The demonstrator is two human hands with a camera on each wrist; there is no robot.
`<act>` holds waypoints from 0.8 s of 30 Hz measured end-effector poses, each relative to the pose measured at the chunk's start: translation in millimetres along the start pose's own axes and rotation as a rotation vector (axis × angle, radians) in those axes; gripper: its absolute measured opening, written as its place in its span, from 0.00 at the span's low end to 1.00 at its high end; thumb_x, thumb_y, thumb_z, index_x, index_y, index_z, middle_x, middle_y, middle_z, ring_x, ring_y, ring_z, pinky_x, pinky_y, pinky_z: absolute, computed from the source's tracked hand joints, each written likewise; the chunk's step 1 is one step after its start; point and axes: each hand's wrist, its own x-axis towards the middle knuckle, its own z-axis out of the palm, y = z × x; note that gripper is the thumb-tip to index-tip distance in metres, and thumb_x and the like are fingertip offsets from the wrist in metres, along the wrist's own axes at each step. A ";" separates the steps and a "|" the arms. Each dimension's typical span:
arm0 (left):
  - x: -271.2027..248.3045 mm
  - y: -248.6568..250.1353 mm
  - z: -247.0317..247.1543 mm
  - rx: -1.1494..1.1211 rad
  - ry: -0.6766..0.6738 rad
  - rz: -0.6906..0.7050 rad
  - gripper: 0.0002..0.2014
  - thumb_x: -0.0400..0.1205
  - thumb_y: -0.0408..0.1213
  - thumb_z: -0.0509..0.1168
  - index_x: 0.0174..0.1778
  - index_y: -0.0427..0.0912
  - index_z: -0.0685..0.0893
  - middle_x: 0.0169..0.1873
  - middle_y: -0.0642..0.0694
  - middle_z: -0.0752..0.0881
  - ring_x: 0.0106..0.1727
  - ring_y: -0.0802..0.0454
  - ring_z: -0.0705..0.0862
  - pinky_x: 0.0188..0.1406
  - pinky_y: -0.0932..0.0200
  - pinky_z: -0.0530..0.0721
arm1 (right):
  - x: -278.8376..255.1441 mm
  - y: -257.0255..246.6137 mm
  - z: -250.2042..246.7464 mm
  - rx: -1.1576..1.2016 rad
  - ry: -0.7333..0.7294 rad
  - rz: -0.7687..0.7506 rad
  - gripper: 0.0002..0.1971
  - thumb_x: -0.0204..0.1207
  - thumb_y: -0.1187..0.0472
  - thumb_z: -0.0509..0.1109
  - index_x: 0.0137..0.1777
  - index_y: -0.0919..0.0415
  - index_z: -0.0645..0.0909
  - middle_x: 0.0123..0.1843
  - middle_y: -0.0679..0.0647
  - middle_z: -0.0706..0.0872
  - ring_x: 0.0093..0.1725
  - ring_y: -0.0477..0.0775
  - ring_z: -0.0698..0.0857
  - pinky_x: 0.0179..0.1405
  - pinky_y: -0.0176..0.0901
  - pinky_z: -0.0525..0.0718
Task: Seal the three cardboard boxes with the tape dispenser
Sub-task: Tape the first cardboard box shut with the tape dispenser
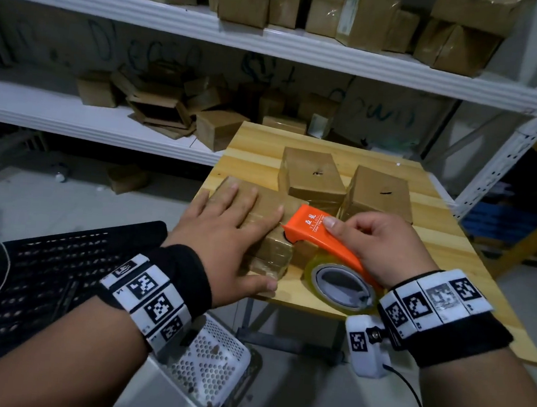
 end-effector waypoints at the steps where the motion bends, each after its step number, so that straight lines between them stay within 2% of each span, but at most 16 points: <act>1: -0.7 -0.3 0.7 -0.017 -0.008 0.001 0.53 0.69 0.83 0.53 0.84 0.71 0.32 0.90 0.50 0.38 0.89 0.45 0.32 0.87 0.35 0.44 | 0.0 0.3 0.3 -0.004 0.001 0.001 0.24 0.75 0.29 0.71 0.41 0.51 0.89 0.37 0.49 0.93 0.34 0.48 0.93 0.39 0.46 0.90; 4: -0.5 -2.9 4.0 -0.107 -0.016 -0.001 0.51 0.69 0.81 0.58 0.81 0.78 0.33 0.89 0.54 0.38 0.88 0.46 0.33 0.83 0.28 0.59 | -0.1 0.6 1.5 -0.003 0.000 0.005 0.24 0.74 0.29 0.71 0.42 0.50 0.89 0.37 0.48 0.93 0.34 0.47 0.93 0.38 0.46 0.91; 6: 1.0 -6.0 6.5 -0.153 -0.008 0.013 0.50 0.68 0.80 0.59 0.81 0.79 0.36 0.89 0.56 0.40 0.88 0.47 0.34 0.80 0.26 0.65 | -0.7 0.3 1.6 -0.005 -0.004 0.009 0.24 0.75 0.29 0.71 0.43 0.51 0.89 0.38 0.49 0.93 0.35 0.48 0.93 0.39 0.46 0.91; 10: 4.0 -11.5 8.9 -0.156 -0.008 0.022 0.49 0.70 0.80 0.57 0.83 0.76 0.39 0.89 0.55 0.43 0.88 0.47 0.35 0.82 0.30 0.64 | -2.3 -0.7 1.5 0.011 -0.004 0.012 0.24 0.75 0.30 0.72 0.42 0.52 0.89 0.37 0.49 0.93 0.34 0.49 0.93 0.39 0.48 0.92; 13: 3.2 -9.7 11.2 -0.154 0.026 0.008 0.49 0.66 0.82 0.48 0.84 0.75 0.40 0.89 0.55 0.46 0.89 0.46 0.39 0.81 0.30 0.66 | -2.5 -0.2 1.2 -0.002 0.000 0.002 0.24 0.75 0.30 0.71 0.42 0.52 0.88 0.37 0.50 0.93 0.35 0.50 0.93 0.44 0.53 0.94; 15: 2.4 -6.8 12.5 -0.170 0.051 -0.018 0.49 0.64 0.81 0.45 0.84 0.75 0.44 0.89 0.55 0.49 0.89 0.46 0.41 0.79 0.28 0.67 | -2.8 -0.7 1.0 -0.001 -0.001 0.001 0.24 0.75 0.29 0.71 0.42 0.51 0.88 0.38 0.50 0.93 0.37 0.50 0.93 0.46 0.55 0.94; 17: 2.4 -4.7 12.2 -0.186 0.057 -0.033 0.48 0.66 0.81 0.48 0.84 0.75 0.46 0.89 0.55 0.50 0.89 0.47 0.42 0.78 0.27 0.67 | -3.3 -1.4 1.3 0.003 -0.003 -0.002 0.24 0.75 0.30 0.71 0.42 0.52 0.88 0.39 0.51 0.93 0.37 0.51 0.93 0.48 0.57 0.94; 20: 3.7 -4.0 10.8 -0.184 0.040 -0.034 0.45 0.72 0.77 0.60 0.85 0.75 0.48 0.89 0.55 0.49 0.89 0.47 0.40 0.81 0.27 0.64 | -3.7 -1.3 1.9 -0.004 -0.006 -0.007 0.24 0.76 0.30 0.70 0.42 0.52 0.88 0.39 0.51 0.93 0.38 0.52 0.93 0.49 0.58 0.94; 24: 3.9 -2.8 10.1 -0.186 0.023 -0.043 0.44 0.75 0.74 0.61 0.85 0.75 0.48 0.89 0.54 0.48 0.89 0.47 0.40 0.81 0.28 0.62 | -3.1 -0.4 1.5 -0.021 0.006 -0.015 0.25 0.75 0.29 0.70 0.42 0.52 0.88 0.39 0.50 0.93 0.37 0.51 0.93 0.47 0.56 0.94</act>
